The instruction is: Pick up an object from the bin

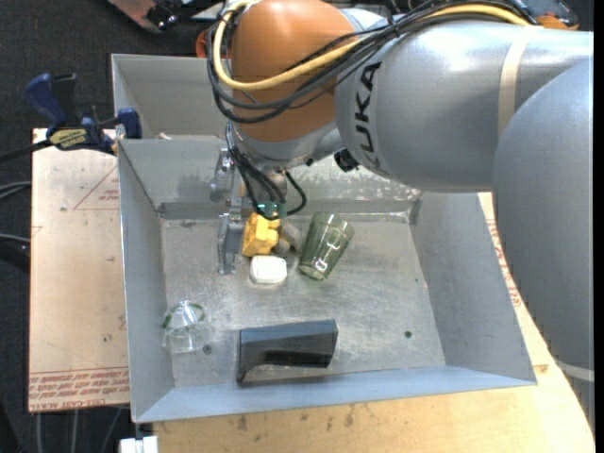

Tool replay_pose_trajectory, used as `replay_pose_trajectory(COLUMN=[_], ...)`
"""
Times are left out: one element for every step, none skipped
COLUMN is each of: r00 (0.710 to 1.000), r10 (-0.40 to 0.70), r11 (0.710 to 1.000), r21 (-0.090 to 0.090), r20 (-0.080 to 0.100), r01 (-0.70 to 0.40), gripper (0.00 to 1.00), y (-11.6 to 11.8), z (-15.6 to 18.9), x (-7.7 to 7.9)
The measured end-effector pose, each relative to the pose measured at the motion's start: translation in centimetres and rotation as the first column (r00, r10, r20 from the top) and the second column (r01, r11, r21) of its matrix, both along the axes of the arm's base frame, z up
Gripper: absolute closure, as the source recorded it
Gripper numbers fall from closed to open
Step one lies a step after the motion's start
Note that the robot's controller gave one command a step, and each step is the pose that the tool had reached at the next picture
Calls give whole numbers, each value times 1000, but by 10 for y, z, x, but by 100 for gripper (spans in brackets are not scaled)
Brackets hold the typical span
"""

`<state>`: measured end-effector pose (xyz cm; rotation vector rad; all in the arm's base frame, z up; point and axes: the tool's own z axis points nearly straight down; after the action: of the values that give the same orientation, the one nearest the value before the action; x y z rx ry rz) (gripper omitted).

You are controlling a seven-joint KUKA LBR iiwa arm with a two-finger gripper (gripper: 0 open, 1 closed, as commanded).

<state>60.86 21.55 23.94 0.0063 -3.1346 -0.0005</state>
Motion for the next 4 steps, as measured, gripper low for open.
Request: replay_pose_trajectory(r00=[1000, 994, 901, 855], r10=[-3, 111, 434, 519], r11=[1000, 994, 901, 855], r21=[1, 1, 1, 1], r20=[8, 10, 7, 7], r01=[3, -111, -434, -519], gripper=[0, 0, 0, 0], y=[-1, 8, 19, 31], z=[5, -47, -73, -113], x=[2, -28, -49, -65])
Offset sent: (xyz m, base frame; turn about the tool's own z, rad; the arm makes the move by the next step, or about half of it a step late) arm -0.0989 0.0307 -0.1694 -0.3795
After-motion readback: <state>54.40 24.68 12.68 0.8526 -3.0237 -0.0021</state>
